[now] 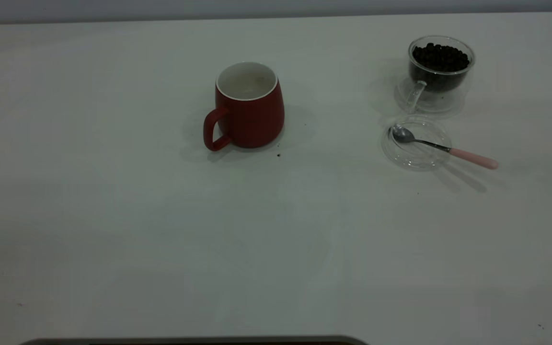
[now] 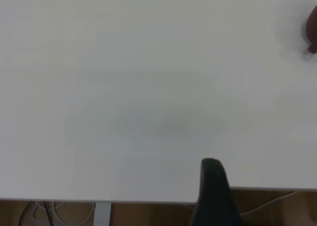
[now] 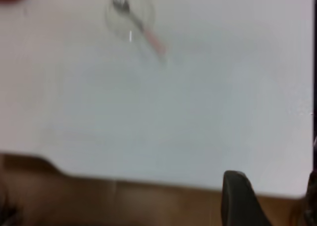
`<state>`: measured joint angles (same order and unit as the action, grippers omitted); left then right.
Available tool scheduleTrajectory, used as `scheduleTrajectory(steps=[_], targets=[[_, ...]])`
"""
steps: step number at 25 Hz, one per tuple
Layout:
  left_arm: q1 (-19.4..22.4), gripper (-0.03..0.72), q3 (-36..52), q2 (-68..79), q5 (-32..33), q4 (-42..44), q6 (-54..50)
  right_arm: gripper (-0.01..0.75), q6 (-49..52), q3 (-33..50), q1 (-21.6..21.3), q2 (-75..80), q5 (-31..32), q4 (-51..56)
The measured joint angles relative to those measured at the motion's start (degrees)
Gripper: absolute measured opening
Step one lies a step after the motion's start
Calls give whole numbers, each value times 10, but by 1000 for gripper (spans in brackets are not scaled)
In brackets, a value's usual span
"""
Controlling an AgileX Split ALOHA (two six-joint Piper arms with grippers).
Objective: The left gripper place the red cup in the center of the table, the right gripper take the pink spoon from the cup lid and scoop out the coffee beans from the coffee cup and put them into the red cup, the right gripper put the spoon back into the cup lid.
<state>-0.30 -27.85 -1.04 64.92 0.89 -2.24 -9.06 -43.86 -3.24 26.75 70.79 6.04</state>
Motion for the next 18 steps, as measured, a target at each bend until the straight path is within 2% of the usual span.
scheduleTrajectory(steps=[6, 10, 18], targets=[[0, 569, 0, 0, 0, 0, 1, 353, 2, 0, 39, -93, 0, 1], [0, 569, 0, 0, 0, 0, 1, 353, 8, 4, 44, -130, 0, 1], [0, 569, 0, 0, 0, 0, 1, 353, 10, 124, 44, -189, -49, 1]])
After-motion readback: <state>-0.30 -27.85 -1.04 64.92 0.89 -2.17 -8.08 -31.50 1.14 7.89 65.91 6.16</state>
